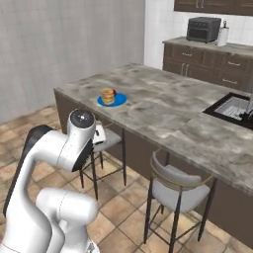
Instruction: Pick up the brewed coffee from the coffee machine and place it next to the breakfast plate on the dining counter.
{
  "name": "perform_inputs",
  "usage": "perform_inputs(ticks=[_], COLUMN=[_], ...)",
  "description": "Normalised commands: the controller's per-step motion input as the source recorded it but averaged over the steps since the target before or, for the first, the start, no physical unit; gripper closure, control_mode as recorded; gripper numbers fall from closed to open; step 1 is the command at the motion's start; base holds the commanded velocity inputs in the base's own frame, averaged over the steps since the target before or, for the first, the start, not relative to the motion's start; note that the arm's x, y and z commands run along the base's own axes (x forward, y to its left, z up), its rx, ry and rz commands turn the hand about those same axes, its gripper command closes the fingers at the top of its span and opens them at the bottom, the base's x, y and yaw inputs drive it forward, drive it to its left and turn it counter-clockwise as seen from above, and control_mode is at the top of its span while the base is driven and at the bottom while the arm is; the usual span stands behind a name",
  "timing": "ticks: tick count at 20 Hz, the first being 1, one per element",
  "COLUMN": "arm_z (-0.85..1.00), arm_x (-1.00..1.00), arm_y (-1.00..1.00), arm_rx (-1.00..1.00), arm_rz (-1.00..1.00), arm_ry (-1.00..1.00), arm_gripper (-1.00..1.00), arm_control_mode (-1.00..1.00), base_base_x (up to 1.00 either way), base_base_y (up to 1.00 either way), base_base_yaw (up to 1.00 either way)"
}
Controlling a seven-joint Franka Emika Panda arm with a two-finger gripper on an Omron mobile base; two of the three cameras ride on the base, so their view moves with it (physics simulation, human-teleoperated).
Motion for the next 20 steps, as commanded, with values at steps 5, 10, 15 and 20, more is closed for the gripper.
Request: perform_inputs(ticks=[5,10,15,20], arm_z=[0.0,0.0,0.0,0.0], arm_x=[0.0,0.0,0.0,0.0], arm_y=[0.0,0.0,0.0,0.0], arm_rx=[0.0,0.0,0.0,0.0], arm_rz=[0.0,0.0,0.0,0.0], arm_ry=[0.0,0.0,0.0,0.0], arm_gripper=[1.0,1.0,1.0,1.0], arm_control_mode=[1.0,1.0,1.0,1.0], base_base_x=[1.0,1.0,1.0,1.0], base_base_y=[0.74,0.63,0.48,0.43], base_base_yaw=[-0.39,-0.39,-0.41,-0.43])
